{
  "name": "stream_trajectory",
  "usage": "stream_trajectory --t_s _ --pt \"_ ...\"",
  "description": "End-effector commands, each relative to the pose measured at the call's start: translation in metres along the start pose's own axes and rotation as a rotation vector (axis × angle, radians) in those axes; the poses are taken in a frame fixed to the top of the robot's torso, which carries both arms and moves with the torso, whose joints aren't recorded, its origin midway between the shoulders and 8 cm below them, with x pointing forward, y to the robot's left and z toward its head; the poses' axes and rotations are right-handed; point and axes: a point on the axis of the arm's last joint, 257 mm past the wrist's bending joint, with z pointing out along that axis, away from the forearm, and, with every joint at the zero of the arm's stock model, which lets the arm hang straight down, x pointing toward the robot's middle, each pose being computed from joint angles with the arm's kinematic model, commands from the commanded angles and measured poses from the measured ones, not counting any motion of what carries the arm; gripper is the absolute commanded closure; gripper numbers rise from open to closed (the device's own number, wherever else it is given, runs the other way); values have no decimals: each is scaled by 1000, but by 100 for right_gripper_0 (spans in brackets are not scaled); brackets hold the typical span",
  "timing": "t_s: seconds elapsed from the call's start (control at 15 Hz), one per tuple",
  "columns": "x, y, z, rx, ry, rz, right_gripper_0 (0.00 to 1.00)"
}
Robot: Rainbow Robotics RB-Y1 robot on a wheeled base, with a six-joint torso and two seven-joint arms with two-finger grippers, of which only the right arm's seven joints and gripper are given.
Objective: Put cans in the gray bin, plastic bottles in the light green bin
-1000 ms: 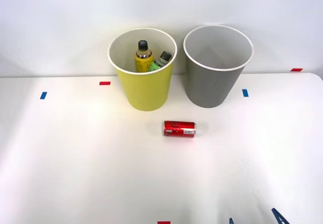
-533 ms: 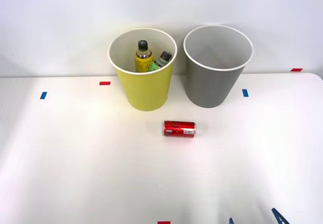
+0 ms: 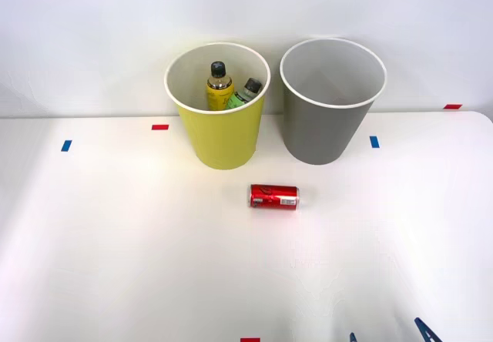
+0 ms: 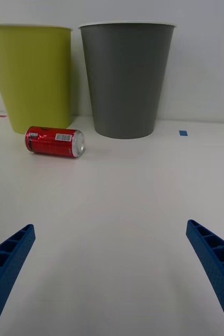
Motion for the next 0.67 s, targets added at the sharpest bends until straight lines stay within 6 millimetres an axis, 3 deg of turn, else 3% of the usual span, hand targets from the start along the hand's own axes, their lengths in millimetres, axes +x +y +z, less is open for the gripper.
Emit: stream_trajectory --t_s 0.07,0.67 --pt "0 0 0 0 0 0 0" --pt "0 0 0 0 0 0 0"
